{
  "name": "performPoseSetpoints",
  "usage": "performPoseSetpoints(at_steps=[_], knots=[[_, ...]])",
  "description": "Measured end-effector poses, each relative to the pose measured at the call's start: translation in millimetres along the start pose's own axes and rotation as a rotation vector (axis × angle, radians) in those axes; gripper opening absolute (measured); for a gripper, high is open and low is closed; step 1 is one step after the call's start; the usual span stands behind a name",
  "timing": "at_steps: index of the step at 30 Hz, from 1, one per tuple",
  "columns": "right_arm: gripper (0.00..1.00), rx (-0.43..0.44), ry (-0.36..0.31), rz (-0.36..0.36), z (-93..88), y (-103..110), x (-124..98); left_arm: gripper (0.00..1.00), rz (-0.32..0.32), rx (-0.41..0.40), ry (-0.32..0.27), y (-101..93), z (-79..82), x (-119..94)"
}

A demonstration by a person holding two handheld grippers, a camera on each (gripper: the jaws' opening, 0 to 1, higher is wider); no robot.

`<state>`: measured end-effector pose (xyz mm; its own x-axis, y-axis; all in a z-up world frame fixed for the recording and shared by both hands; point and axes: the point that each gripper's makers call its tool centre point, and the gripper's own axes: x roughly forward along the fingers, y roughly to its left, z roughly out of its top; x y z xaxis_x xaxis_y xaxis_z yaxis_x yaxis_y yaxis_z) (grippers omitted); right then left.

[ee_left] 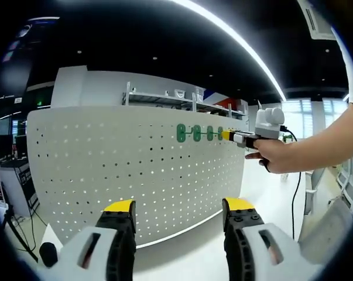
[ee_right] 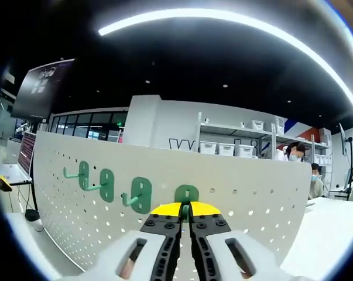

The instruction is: Insert the hook assembly into the mounting plate slot until the hook locks in place.

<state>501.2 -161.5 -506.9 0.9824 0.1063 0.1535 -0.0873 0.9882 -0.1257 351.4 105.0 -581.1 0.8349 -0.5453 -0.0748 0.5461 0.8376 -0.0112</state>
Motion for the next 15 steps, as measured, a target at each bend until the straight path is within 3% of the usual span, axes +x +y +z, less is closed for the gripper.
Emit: performPoseSetpoints(at_steps=[11, 15], knots=[[0.04, -0.005, 0.023, 0.033, 1.6, 1.0, -2.0, 0.62, 0.002, -0.006, -0.001, 0.8, -0.3, -1.0], [0.11, -0.006, 0.024, 0.057, 2.3, 1.5, -3.4, 0.62, -0.002, -0.003, 0.0, -0.3, -0.1, 0.0]])
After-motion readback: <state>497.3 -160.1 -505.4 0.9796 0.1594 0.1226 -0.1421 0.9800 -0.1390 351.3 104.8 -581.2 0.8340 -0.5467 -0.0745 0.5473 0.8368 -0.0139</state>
